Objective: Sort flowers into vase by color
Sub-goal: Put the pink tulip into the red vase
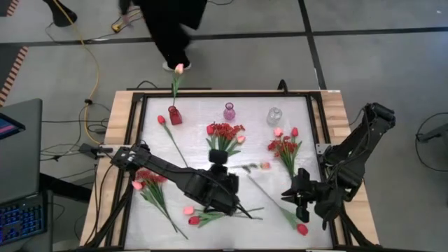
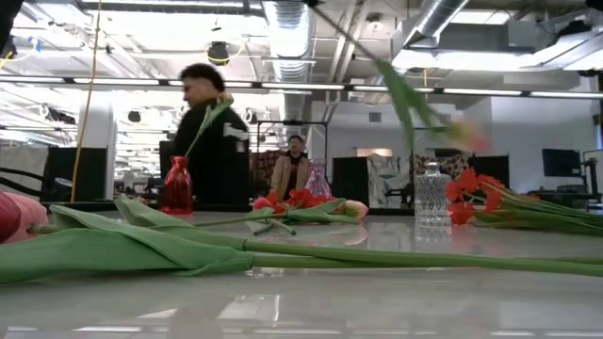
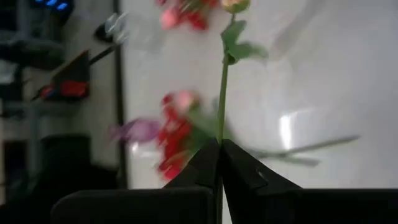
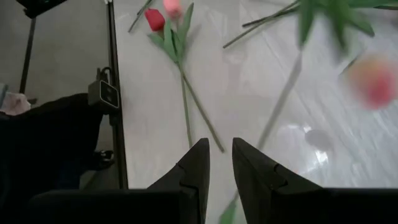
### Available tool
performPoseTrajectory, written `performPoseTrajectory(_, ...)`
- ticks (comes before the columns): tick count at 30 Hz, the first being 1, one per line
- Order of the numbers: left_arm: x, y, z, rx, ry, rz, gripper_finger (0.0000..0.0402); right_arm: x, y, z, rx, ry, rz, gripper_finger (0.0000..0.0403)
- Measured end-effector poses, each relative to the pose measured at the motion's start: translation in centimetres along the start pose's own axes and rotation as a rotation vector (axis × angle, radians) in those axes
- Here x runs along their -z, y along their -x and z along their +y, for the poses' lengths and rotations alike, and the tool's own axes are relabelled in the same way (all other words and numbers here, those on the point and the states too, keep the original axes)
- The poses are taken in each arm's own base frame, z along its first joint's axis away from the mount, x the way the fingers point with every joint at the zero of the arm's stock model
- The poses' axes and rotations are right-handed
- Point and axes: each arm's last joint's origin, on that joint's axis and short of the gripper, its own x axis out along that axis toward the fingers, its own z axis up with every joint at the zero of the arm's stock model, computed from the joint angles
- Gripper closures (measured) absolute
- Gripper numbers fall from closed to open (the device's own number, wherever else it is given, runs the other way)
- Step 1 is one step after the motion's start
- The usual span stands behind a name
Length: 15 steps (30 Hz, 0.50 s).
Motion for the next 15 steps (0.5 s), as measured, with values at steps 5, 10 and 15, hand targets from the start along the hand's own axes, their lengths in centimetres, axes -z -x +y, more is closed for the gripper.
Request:
performPoseTrajectory(5, 0.7, 1.9, 1.4, -0.026, 0.052, -0.040, 0.0401, 0.2, -0.3, 0.1, 0.010, 0.009, 0.004, 0.0306)
performPoseTrajectory(10, 2.0, 5.3, 3.7, -0.044, 0.141, -0.126, 0.0401, 0.2, -1.1, 0.1, 0.049, 0.033, -0.015, 0.0306)
performPoseTrajectory(15, 4.1, 7.7, 6.7, -0.024, 0.266, -0.179, 0.0401, -0.1, -2.3, 0.1, 0.087, 0.041, -0.025, 0.0306)
